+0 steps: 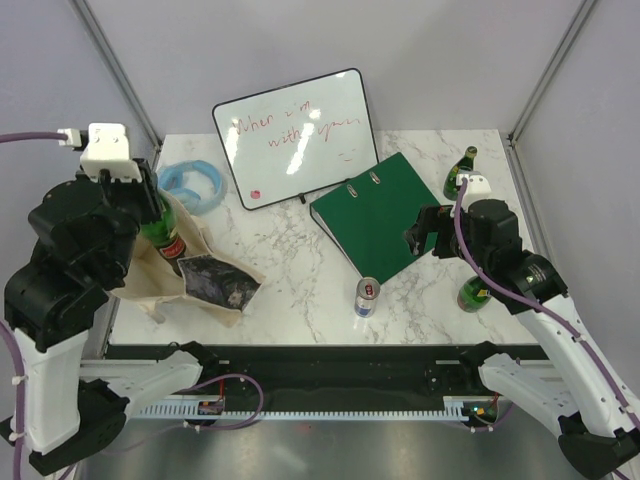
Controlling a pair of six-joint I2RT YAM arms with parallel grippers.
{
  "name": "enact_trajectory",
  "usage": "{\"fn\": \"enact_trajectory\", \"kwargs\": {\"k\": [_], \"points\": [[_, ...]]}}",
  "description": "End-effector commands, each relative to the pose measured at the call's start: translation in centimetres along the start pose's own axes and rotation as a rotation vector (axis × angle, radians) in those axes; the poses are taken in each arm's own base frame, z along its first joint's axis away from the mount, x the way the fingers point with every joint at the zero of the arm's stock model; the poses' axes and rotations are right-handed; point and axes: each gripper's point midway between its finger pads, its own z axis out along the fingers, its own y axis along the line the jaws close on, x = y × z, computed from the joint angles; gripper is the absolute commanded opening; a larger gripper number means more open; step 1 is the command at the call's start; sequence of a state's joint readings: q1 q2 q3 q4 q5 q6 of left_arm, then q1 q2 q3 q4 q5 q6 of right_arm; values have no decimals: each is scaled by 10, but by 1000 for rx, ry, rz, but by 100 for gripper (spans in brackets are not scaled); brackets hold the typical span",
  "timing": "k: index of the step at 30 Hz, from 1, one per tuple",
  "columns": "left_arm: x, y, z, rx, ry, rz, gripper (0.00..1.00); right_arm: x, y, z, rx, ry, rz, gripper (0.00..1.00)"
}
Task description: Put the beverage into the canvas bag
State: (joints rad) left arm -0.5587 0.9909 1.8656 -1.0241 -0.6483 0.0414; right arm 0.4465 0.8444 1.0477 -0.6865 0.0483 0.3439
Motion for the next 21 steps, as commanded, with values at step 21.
{"fn": "enact_trajectory", "kwargs": {"k": [21], "points": [[82,24,62,-132,115,-107,2,-15,5,-15,-36,-87,-10,98]]}}
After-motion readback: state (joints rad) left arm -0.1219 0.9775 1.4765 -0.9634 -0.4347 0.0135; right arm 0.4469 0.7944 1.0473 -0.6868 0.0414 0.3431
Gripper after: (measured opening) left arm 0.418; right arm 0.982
